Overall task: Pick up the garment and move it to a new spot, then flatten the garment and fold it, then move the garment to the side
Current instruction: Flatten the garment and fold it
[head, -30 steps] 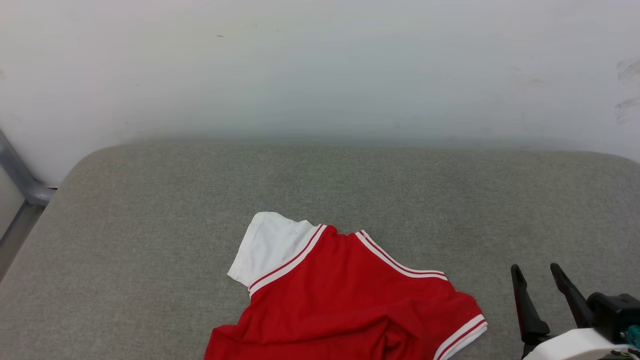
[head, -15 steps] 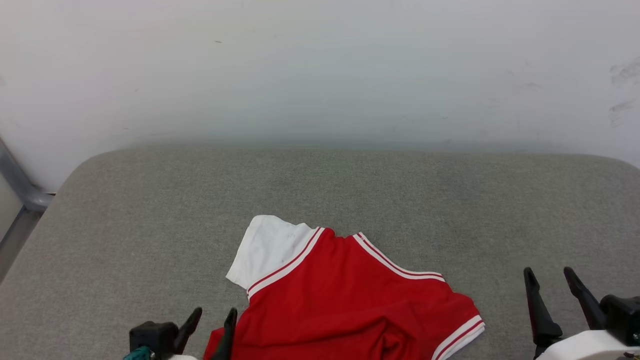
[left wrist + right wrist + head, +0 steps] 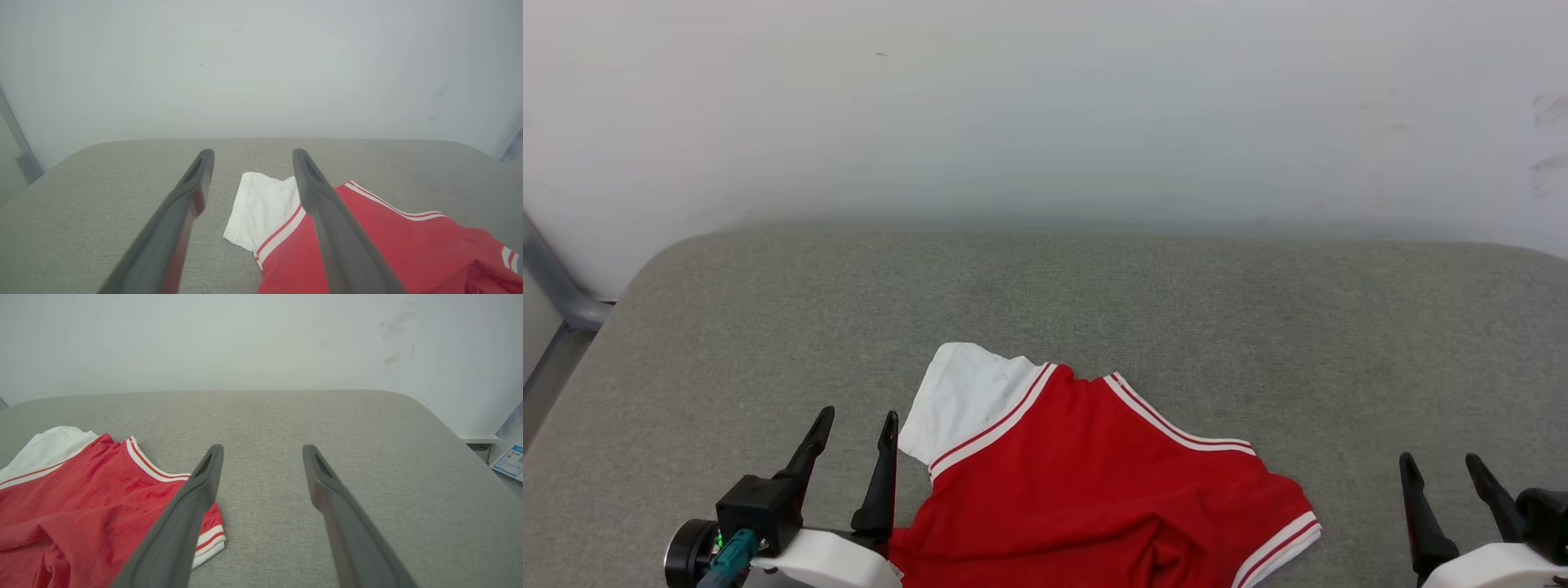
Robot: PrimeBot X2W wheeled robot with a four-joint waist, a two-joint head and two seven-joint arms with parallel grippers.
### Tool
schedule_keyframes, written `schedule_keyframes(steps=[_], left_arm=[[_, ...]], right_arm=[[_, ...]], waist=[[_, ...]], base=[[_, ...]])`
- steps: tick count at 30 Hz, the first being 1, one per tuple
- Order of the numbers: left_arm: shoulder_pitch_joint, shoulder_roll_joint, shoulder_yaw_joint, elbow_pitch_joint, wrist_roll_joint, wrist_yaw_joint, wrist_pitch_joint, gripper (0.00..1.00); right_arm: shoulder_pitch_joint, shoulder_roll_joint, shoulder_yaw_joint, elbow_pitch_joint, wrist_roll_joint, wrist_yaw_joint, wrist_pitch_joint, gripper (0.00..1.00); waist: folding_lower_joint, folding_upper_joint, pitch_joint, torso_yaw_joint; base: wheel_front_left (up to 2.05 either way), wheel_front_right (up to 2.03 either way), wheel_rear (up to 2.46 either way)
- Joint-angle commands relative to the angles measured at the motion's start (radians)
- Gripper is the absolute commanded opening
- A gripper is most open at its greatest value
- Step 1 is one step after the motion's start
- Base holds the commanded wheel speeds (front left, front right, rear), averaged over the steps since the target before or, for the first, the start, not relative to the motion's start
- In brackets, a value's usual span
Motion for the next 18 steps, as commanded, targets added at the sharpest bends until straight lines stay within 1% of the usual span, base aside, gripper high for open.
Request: schedule_keyframes(steps=[1,4,7,13,18], left_arm=[[-0.011,-0.004,0.007,0.001,0.008,-0.006,-0.006,1.00],[-0.024,-0.023,0.025,0.003,0.030,-0.020,-0.007,1.00],[-0.029,-0.041,0.035,0.005,0.049,-0.038,-0.007,1.00],[-0.046,-0.072,0.044,0.022,0.082,-0.079,-0.007,1.00],[-0.068,-0.098,0.055,0.037,0.100,-0.111,-0.007,1.00]], right_arm=[[-0.011,0.001,-0.003,0.009,-0.006,0.000,0.006,1.00],[-0.028,0.001,-0.010,0.056,-0.006,0.000,0.059,1.00],[-0.053,-0.024,0.007,0.117,0.028,0.000,0.154,1.00],[-0.132,-0.119,0.103,0.226,0.132,0.000,0.356,1.00],[-0.223,-0.207,0.205,0.284,0.191,0.000,0.483,1.00]], waist=[[0.0000,-0.0001,0.006,0.007],[0.0000,-0.0001,0.017,0.024],[0.0000,-0.0001,0.030,0.046],[0.0000,-0.0001,0.062,0.091],[0.0000,-0.0001,0.105,0.120]], base=[[0.00,0.00,0.00],[0.00,0.00,0.00],[0.00,0.00,0.00],[0.00,0.00,0.00],[0.00,0.00,0.00]])
